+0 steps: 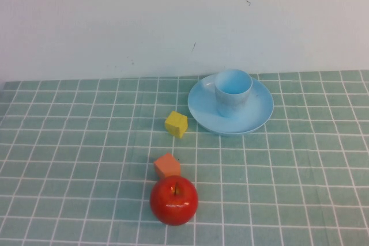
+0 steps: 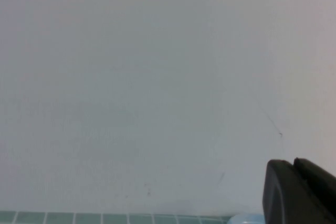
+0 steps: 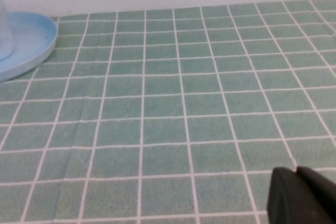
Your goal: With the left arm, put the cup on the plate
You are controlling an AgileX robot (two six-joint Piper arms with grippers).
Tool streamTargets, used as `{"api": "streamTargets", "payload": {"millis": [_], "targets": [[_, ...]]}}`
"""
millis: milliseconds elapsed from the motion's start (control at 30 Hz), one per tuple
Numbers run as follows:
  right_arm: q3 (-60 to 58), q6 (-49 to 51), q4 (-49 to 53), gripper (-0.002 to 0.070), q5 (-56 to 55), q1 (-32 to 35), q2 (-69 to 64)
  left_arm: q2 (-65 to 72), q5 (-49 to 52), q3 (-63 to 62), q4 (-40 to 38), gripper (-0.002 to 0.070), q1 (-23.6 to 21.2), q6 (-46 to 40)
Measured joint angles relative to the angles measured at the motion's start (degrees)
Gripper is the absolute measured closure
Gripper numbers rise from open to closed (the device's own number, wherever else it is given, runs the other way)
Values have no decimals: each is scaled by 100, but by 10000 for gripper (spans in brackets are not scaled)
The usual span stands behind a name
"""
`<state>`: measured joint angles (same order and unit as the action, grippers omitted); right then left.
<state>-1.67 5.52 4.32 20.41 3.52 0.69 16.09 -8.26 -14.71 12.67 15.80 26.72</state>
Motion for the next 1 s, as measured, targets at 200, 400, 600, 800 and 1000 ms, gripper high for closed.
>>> {"api": "streamTargets", "payload": {"millis": [200,400,600,800,1000], "targets": [[0,0,0,678,0,0,0,-701,-36,833,-34,676,-823,422],[0,0,0,678,0,0,0,-885,-447,1471,-70,676,-1140,506],[0,0,0,678,0,0,0,-885,-667,1617,-639,676,-1163,515],[0,0,0,678,0,0,0,-885,349,1617,-615,676,-1163,64],[0,0,0,678,0,0,0,-1126,2446,1630,-700,676,-1163,-168]]}}
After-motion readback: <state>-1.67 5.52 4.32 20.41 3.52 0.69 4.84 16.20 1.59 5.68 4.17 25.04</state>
